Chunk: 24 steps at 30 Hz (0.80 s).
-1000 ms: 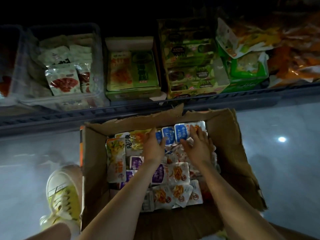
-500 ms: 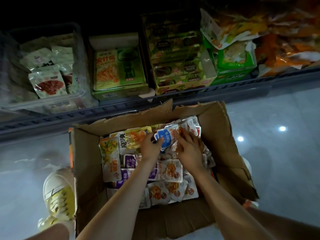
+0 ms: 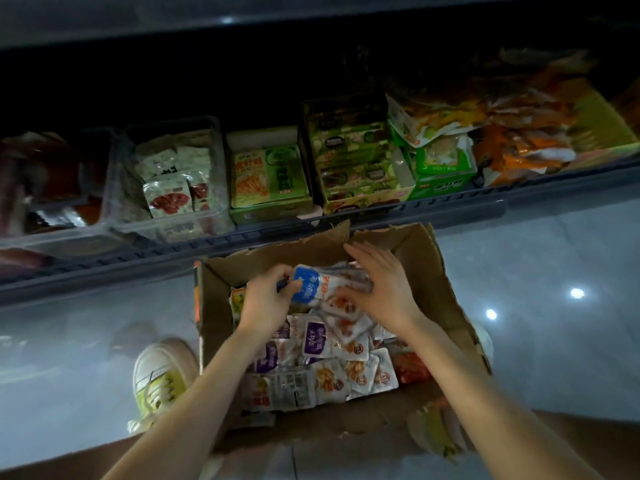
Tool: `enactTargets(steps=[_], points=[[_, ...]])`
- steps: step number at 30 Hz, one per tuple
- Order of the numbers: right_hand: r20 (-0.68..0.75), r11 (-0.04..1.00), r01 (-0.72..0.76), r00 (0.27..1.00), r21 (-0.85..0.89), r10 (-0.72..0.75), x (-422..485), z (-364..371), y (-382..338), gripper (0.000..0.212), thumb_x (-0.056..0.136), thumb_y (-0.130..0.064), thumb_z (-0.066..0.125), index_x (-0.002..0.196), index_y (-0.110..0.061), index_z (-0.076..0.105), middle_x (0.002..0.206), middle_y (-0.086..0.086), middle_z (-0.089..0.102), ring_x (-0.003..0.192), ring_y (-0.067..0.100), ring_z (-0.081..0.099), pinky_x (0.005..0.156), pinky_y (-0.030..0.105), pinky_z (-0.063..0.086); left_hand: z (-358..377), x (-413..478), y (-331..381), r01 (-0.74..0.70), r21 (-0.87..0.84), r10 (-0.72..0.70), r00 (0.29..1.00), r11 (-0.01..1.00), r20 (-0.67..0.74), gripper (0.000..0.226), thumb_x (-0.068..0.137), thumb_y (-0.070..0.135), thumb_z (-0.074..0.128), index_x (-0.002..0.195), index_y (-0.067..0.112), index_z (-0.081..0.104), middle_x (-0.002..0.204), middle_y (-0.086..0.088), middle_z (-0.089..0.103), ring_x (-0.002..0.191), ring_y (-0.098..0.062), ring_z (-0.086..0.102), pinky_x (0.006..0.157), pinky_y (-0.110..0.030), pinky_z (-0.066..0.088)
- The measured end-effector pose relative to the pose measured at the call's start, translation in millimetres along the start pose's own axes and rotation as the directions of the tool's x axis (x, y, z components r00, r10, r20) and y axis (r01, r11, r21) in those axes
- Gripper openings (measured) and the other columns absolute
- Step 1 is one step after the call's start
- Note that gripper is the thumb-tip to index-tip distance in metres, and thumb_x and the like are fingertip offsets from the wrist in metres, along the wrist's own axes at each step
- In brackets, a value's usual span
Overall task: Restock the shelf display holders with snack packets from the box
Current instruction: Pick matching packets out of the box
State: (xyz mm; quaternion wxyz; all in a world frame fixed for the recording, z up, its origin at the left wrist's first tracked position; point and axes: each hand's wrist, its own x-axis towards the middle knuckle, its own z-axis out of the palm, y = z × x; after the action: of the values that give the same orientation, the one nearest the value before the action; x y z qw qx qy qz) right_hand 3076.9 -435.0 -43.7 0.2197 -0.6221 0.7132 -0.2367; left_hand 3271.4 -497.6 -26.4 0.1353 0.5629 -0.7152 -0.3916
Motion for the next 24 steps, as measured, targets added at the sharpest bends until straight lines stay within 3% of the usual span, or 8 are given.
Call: enactTargets(steps=[4, 9, 12, 14, 16, 17, 20, 24], points=[[0.377, 0.935, -0.204, 0.922, 0.291, 0.084, -6, -26, -35, 0.065, 0.075, -0.03, 0.079, 0.134, -0.025, 0.052, 0.13, -0.001, 0.059, 0.119, 0.014, 0.054, 0.105, 0.039, 0.042, -42, -16, 21, -0.034, -0.052, 0.042, 0.985, 0.998, 0.168, 0.016, 0.09, 0.017, 0.063, 0.076, 0.02, 0.056, 0.082, 0.009, 0.061, 0.081, -0.005, 0.057, 0.07, -0.025, 0.044], [0.389, 0.713, -0.394, 0.903, 0.579, 0.183, -29, -47, -73, 0.032, 0.072, -0.019, 0.081, 0.102, -0.025, 0.071, 0.102, -0.003, 0.073, 0.095, 0.013, 0.068, 0.092, 0.038, 0.053, -72, -32, 37, 0.292, -0.448, -0.166, 0.939, 0.845, 0.3, 0.007, 0.084, 0.012, 0.07, 0.085, 0.016, 0.064, 0.087, -0.006, 0.067, 0.075, -0.016, 0.064, 0.067, -0.029, 0.054], [0.314, 0.584, -0.445, 0.895, 0.679, 0.317, -34, -53, -94, 0.021, 0.075, -0.009, 0.077, 0.091, -0.022, 0.071, 0.091, 0.0, 0.073, 0.085, 0.016, 0.069, 0.088, 0.04, 0.054, -77, -41, 50, 0.372, -0.665, -0.203, 0.925, 0.647, 0.32, 0.015, 0.087, 0.024, 0.065, 0.084, 0.009, 0.066, 0.079, -0.007, 0.07, 0.066, -0.014, 0.067, 0.06, -0.025, 0.054], [0.306, 0.45, -0.483, 0.859, 0.751, 0.411, -34, -58, -104, 0.021, 0.078, -0.006, 0.074, 0.099, -0.008, 0.071, 0.09, 0.008, 0.073, 0.08, 0.02, 0.068, 0.082, 0.041, 0.055, -79, -45, 58, 0.423, -0.791, -0.205, 0.906, 0.442, 0.369, 0.025, 0.092, 0.031, 0.058, 0.083, 0.009, 0.066, 0.07, -0.003, 0.07, 0.063, -0.012, 0.067, 0.06, -0.026, 0.054], [0.316, 0.335, -0.502, 0.82, 0.798, 0.477, -33, -63, -109, 0.026, 0.08, -0.007, 0.072, 0.106, -0.003, 0.068, 0.095, 0.015, 0.072, 0.08, 0.025, 0.068, 0.074, 0.039, 0.058, -78, -51, 62, 0.445, -0.866, -0.162, 0.895, 0.227, 0.416, 0.026, 0.093, 0.031, 0.054, 0.088, 0.009, 0.067, 0.078, -0.006, 0.07, 0.069, -0.018, 0.066, 0.059, -0.028, 0.055], [0.319, 0.304, -0.501, 0.813, 0.81, 0.487, -34, -66, -111, 0.026, 0.081, -0.008, 0.072, 0.106, -0.004, 0.067, 0.097, 0.016, 0.072, 0.079, 0.025, 0.069, 0.068, 0.035, 0.058, -76, -54, 63, 0.438, -0.879, -0.137, 0.898, 0.188, 0.418, 0.022, 0.09, 0.029, 0.056, 0.092, 0.009, 0.067, 0.084, -0.007, 0.069, 0.074, -0.02, 0.064, 0.065, -0.032, 0.054], [0.308, 0.275, -0.481, 0.815, 0.832, 0.491, -35, -71, -118, 0.023, 0.082, -0.01, 0.071, 0.104, -0.005, 0.068, 0.092, 0.014, 0.073, 0.073, 0.021, 0.069, 0.058, 0.029, 0.056, -65, -62, 67, 0.382, -0.881, -0.088, 0.924, 0.28, 0.372, 0.031, 0.079, 0.017, 0.064, 0.109, 0.011, 0.061, 0.099, -0.008, 0.066, 0.09, -0.026, 0.059, 0.09, -0.045, 0.046], [0.229, 0.344, -0.428, 0.841, 0.836, 0.49, -41, -74, -130, 0.021, 0.083, -0.01, 0.07, 0.103, -0.002, 0.068, 0.092, 0.015, 0.073, 0.079, 0.025, 0.069, 0.073, 0.036, 0.057, -56, -65, 77, 0.288, -0.923, -0.102, 0.957, 0.253, 0.271, 0.036, 0.084, 0.005, 0.059, 0.12, 0.007, 0.055, 0.111, -0.013, 0.066, 0.096, -0.029, 0.064, 0.081, -0.045, 0.053]])
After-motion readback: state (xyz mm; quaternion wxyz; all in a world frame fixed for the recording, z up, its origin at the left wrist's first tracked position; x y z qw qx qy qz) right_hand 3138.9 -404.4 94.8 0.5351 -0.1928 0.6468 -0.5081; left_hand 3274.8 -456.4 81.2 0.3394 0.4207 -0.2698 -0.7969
